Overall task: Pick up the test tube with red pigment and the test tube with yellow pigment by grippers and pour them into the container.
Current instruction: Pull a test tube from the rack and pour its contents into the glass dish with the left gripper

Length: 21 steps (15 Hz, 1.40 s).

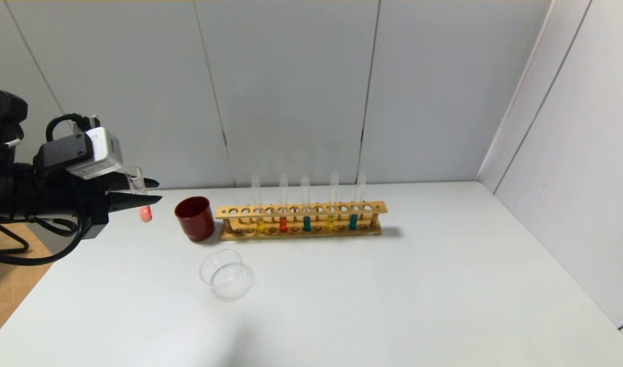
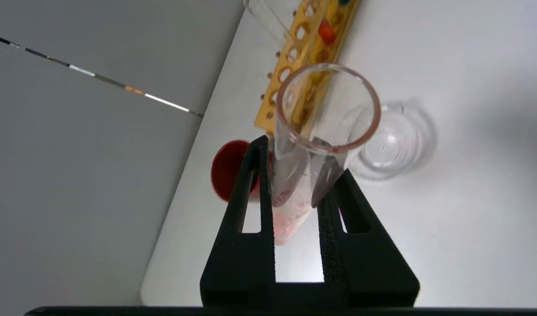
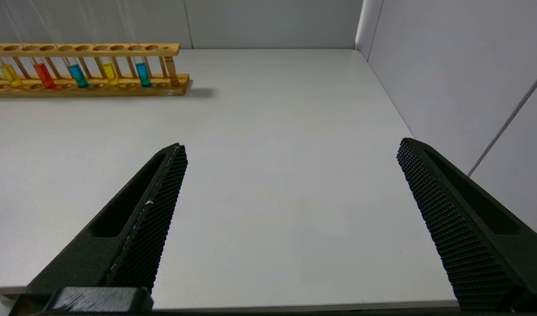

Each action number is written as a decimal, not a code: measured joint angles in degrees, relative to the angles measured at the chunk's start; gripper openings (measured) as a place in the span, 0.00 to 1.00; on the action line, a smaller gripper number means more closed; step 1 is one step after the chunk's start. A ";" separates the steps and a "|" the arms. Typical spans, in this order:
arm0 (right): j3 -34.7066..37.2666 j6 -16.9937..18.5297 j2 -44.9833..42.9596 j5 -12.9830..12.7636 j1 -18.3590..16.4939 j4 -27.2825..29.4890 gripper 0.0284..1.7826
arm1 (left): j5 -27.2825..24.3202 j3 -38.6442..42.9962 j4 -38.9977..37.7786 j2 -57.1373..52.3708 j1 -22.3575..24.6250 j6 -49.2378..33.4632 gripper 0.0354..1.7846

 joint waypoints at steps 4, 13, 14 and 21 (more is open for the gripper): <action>0.00 0.00 0.00 0.02 0.02 0.00 0.98 | 0.80 -1.45 0.41 0.68 0.28 6.31 0.17; 0.00 0.00 0.00 0.00 0.00 0.00 0.98 | 0.45 -0.22 -5.30 4.73 -0.46 13.40 0.17; 0.00 0.00 0.00 0.02 0.02 0.00 0.98 | 0.37 -0.18 -6.01 5.45 -0.60 13.42 0.17; 0.00 0.00 0.00 0.00 0.02 0.00 0.98 | 0.78 0.11 -11.81 8.34 -0.71 15.45 0.17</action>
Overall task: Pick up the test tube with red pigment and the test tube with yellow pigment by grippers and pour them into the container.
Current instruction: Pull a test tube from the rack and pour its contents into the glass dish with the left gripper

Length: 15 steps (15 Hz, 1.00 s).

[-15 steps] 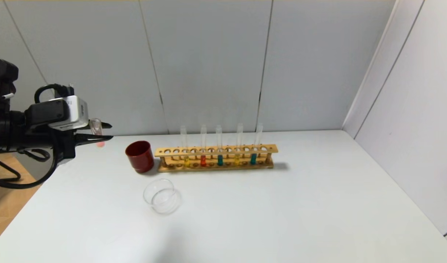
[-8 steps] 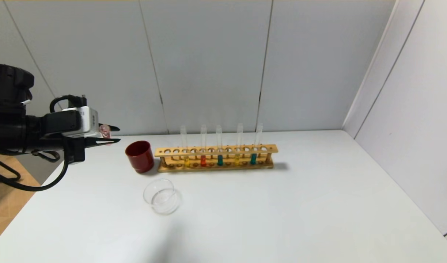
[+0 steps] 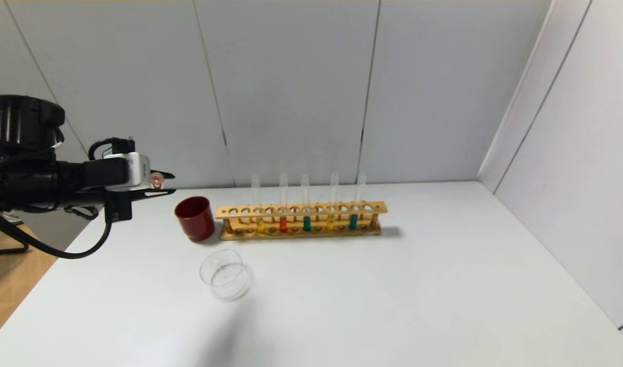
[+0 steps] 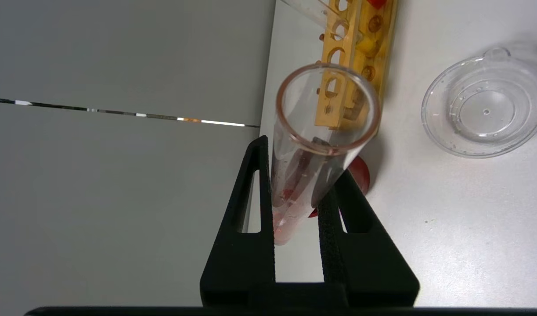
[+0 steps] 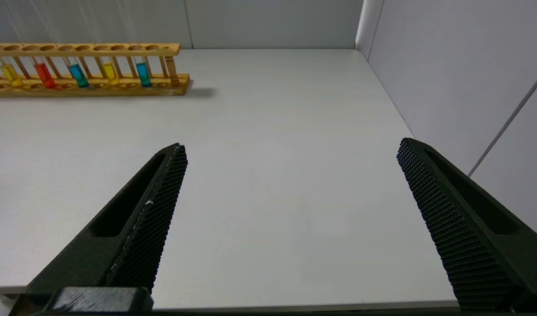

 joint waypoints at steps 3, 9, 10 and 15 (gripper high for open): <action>0.00 0.00 0.00 0.00 -0.02 0.00 0.98 | 0.20 -0.16 0.05 0.10 0.20 2.15 0.17; 0.00 0.00 0.00 0.02 -0.02 0.00 0.98 | 0.33 -0.33 -0.17 0.95 0.09 3.52 0.17; 0.00 0.02 0.00 0.00 -0.05 0.02 0.98 | 0.33 -0.49 -0.26 1.13 0.09 3.61 0.17; 0.00 0.00 0.00 0.00 -0.02 0.00 0.98 | 0.62 -0.55 -0.54 1.35 0.09 7.07 0.17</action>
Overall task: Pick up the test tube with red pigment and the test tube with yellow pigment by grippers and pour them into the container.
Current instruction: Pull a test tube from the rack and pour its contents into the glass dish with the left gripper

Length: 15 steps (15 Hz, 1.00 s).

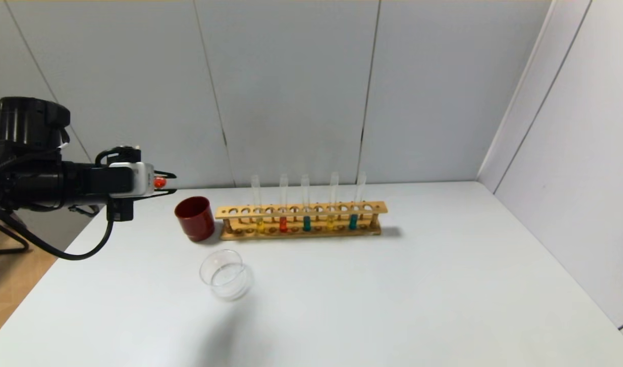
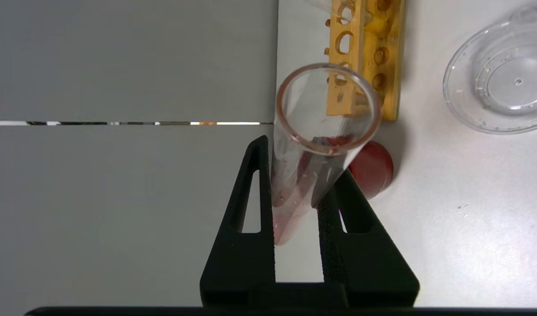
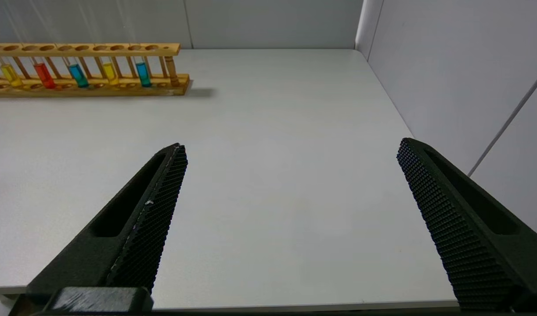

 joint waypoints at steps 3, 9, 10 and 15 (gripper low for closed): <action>0.00 0.00 0.00 0.02 0.02 0.00 0.98 | -0.18 0.13 0.00 0.04 0.00 0.48 0.17; 0.00 0.00 0.00 0.00 -0.02 0.00 0.98 | -0.88 0.50 0.06 0.09 -0.06 1.13 0.17; 0.00 0.00 0.00 -0.02 0.00 0.00 0.98 | -1.01 0.50 0.04 0.17 -0.06 1.17 0.17; 0.00 0.00 0.00 0.02 0.00 0.00 0.98 | -0.85 0.00 -0.05 0.20 0.00 2.60 0.17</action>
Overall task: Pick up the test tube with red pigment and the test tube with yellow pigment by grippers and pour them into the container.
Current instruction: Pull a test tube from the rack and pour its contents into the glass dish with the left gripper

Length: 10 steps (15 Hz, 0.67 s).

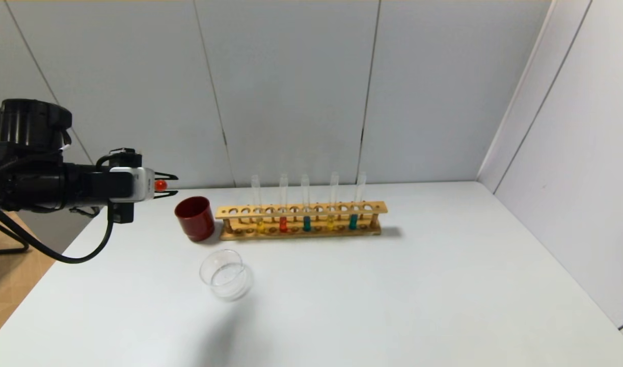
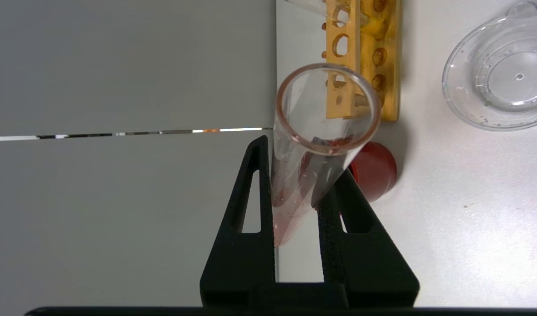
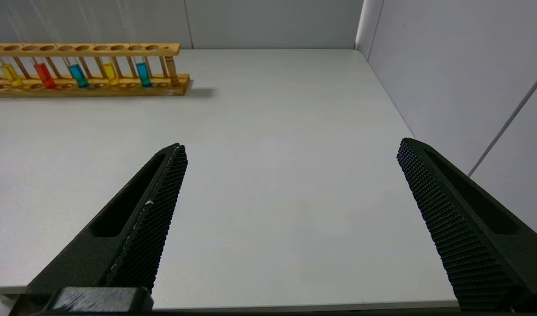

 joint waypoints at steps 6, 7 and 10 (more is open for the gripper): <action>0.00 0.00 0.00 0.00 0.00 0.02 0.98 | 0.28 -0.09 0.11 0.28 -0.15 3.04 0.17; 0.00 0.00 0.00 -0.02 0.00 0.02 0.98 | 0.33 -0.05 0.06 0.44 -0.26 3.08 0.17; 0.00 0.00 0.00 -0.02 0.00 0.00 0.98 | 0.56 -0.13 0.00 1.13 -0.69 3.43 0.17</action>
